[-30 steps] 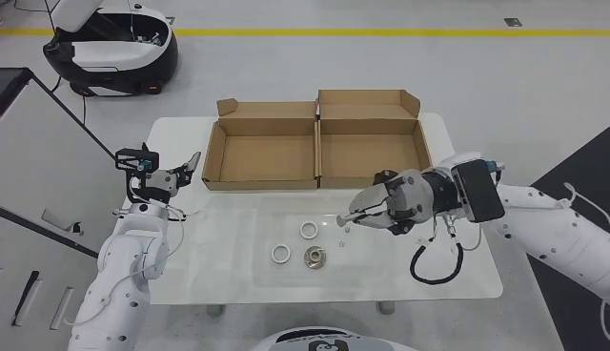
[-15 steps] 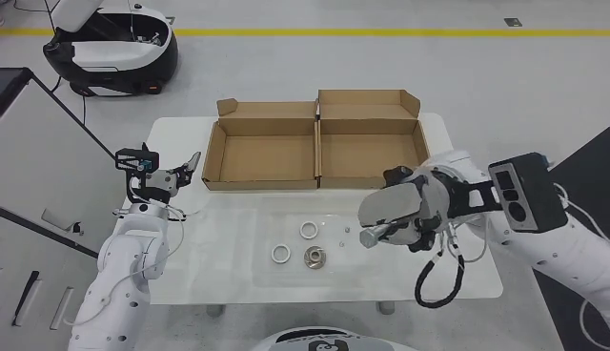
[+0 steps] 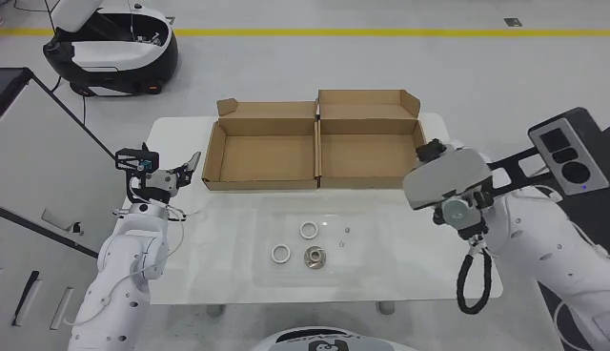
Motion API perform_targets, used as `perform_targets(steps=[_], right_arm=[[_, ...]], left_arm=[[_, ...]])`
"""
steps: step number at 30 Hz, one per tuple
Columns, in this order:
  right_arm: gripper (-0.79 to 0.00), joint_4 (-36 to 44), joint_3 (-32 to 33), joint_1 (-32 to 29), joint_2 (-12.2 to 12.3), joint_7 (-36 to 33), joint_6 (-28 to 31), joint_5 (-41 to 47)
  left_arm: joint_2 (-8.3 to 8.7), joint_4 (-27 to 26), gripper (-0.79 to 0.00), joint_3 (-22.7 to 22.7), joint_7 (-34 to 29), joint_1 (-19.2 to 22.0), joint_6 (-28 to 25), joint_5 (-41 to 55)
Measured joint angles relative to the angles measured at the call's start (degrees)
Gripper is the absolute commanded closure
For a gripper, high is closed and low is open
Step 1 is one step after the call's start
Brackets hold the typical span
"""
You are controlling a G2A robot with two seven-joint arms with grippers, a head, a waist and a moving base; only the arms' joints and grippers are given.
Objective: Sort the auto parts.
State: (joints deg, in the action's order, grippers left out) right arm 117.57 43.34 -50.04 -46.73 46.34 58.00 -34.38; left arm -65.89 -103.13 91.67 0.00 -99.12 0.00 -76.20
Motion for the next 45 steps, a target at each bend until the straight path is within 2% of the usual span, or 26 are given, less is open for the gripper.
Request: perform_targets(steps=[7,16,23,32,45], right_arm=[[0.0,1.5,0.3,-1.2,-0.5,-1.7,-0.7,2.3],[0.0,3.5,0.2,-1.3,-2.9,-1.9,0.0,6.8],[0.0,1.2,1.1,-1.9,-4.0,-9.6,-1.5,6.8],[0.0,2.0,3.3,-3.6,-4.6,-19.8,-4.5,9.5],[0.0,4.3,5.0,-7.7,-7.4,-15.6,-2.7,14.3]], left_arm=[[0.0,0.0,-0.785,0.0,0.0,0.0,0.0,0.0],[0.0,0.0,-0.785,0.0,0.0,0.0,0.0,0.0],[0.0,0.0,-0.785,0.0,0.0,0.0,0.0,0.0],[0.0,0.0,-0.785,0.0,0.0,0.0,0.0,0.0],[0.0,0.0,-0.785,0.0,0.0,0.0,0.0,0.0]])
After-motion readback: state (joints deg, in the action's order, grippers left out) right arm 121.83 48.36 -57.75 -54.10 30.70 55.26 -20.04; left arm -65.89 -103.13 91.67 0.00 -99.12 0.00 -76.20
